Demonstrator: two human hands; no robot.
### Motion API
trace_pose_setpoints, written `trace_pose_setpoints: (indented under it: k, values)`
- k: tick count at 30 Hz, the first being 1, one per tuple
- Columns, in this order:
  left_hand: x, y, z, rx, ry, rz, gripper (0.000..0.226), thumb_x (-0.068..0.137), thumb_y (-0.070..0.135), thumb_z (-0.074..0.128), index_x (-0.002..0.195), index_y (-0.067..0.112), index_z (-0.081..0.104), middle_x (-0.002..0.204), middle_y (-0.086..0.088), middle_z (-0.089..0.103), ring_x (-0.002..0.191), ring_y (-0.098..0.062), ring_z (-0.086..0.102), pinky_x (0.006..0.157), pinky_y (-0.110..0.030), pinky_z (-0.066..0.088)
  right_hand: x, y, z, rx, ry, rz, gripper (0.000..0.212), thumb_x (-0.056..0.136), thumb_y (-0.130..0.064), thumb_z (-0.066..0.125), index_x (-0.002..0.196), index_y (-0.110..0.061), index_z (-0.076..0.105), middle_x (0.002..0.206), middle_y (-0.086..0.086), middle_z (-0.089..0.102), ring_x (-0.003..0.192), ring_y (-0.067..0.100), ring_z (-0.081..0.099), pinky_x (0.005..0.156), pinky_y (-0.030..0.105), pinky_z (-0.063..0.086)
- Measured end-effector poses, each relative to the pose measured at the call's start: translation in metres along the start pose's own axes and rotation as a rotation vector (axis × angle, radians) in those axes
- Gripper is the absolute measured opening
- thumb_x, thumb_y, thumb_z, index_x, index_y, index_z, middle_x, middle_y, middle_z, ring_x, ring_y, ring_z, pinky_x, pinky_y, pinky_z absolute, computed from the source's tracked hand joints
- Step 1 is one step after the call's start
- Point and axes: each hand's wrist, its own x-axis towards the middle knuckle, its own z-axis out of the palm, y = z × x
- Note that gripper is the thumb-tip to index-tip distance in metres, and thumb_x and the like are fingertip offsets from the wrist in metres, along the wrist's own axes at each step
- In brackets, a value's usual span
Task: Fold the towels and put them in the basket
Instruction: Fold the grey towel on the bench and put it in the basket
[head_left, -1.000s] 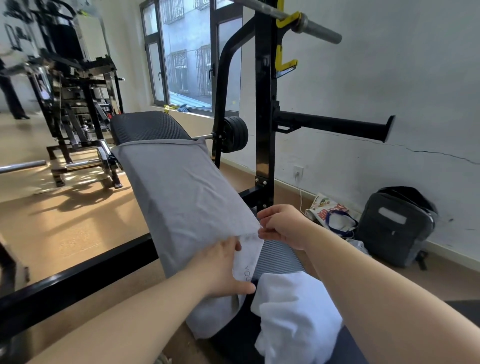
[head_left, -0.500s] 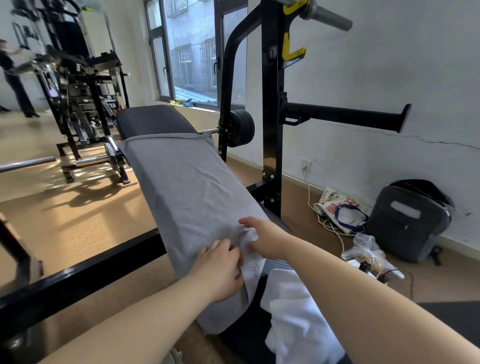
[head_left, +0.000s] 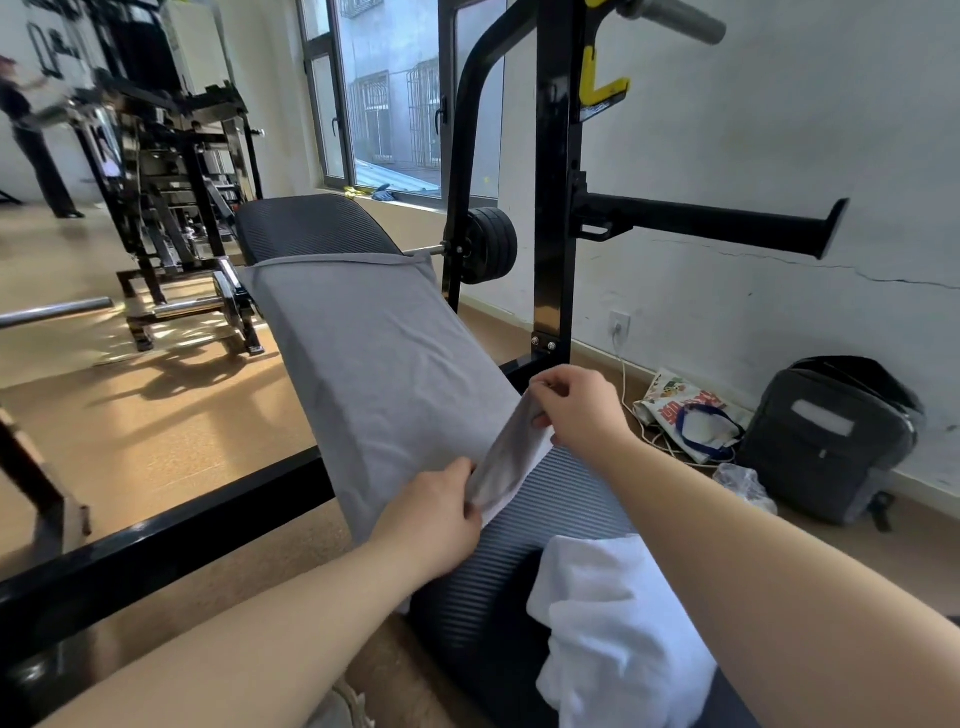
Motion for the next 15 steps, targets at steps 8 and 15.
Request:
trace_pose_setpoints:
  k: [8,15]
  values:
    - [0.023,-0.026,-0.055,-0.103,0.054,-0.082,0.023,0.096,0.021,0.054,0.075,0.031,0.053,0.068,0.008,0.057,0.067,-0.016,0.056,0.052,-0.026,0.033,0.020,-0.001,-0.005,-0.069,0.137,-0.019,0.015,0.099,-0.024,0.058,0.103,-0.025,0.072,0.086,-0.009,0.073,0.068,0.003,0.070,0.065,0.034,0.062]
    - [0.039,-0.060,-0.115,-0.115,0.222,-0.143,0.016,0.093,0.020,0.061,0.094,0.035,0.067,0.085,0.014,0.064,0.078,-0.005,0.057,0.061,-0.014,0.037,0.040,-0.010,0.000,-0.171,0.228,0.012,0.016,0.099,-0.028,0.056,0.107,-0.027,0.070,0.095,-0.004,0.072,0.089,0.020,0.066,0.079,0.040,0.058]
